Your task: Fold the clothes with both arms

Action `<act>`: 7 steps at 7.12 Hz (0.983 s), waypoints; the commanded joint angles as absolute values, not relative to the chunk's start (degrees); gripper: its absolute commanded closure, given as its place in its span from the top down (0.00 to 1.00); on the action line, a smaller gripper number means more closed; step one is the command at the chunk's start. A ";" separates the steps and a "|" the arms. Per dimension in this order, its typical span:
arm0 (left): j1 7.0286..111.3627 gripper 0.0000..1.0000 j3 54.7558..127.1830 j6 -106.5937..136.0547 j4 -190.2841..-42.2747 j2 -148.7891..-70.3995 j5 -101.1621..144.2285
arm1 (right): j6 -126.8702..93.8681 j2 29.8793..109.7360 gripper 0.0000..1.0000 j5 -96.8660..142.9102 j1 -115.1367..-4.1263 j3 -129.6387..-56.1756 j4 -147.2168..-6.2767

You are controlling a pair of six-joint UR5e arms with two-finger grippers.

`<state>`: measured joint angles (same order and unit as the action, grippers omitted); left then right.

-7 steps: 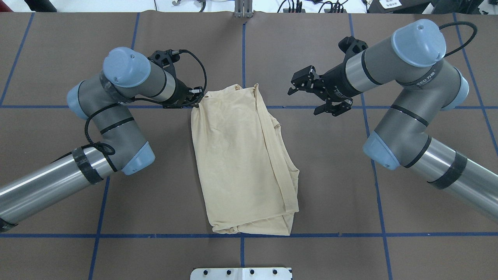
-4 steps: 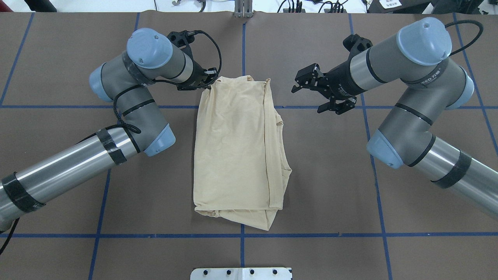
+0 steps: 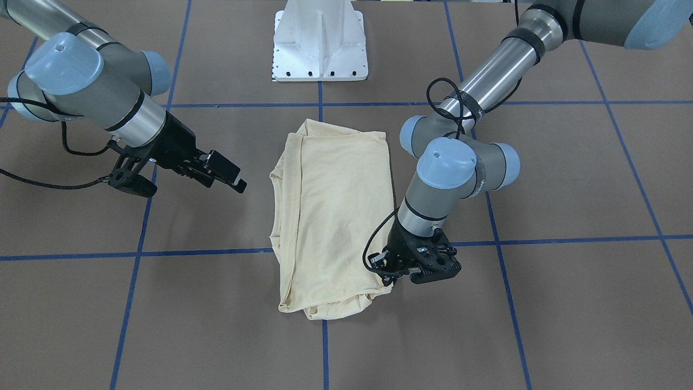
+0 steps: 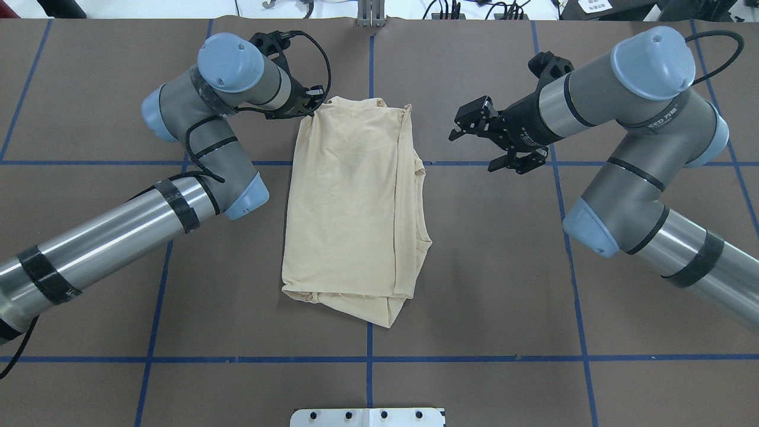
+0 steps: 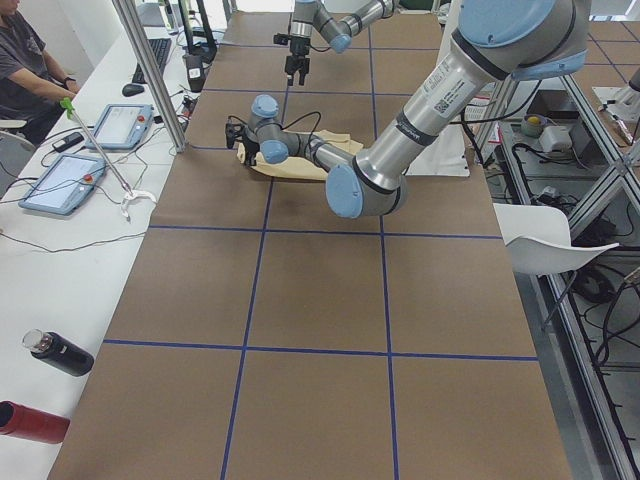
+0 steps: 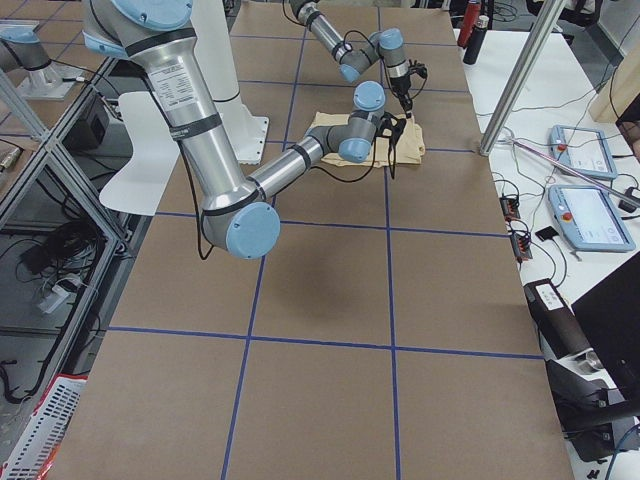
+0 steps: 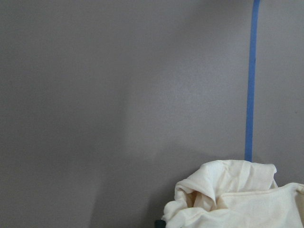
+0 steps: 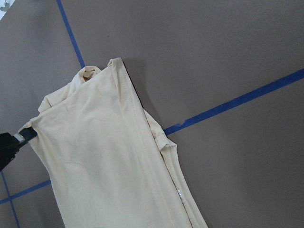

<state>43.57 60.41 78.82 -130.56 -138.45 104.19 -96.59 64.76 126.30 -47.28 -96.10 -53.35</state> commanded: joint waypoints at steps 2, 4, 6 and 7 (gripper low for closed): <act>44.73 0.67 59.77 77.36 -132.19 -138.34 102.66 | -96.59 64.78 1.00 125.34 -47.11 -96.15 -53.26; 47.62 0.98 60.38 71.46 -131.66 -138.08 103.44 | -92.66 64.69 1.00 125.24 -46.93 -96.07 -53.26; 50.26 0.98 68.59 71.37 -131.05 -133.19 109.74 | -89.58 64.16 1.00 123.85 -45.71 -96.15 -54.13; 50.71 0.98 75.25 71.37 -130.00 -128.72 111.25 | -87.12 61.72 1.00 120.71 -43.53 -96.33 -59.62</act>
<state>49.77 68.32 71.48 -130.88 -133.34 108.74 -89.85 63.72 123.50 -45.47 -96.15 -55.23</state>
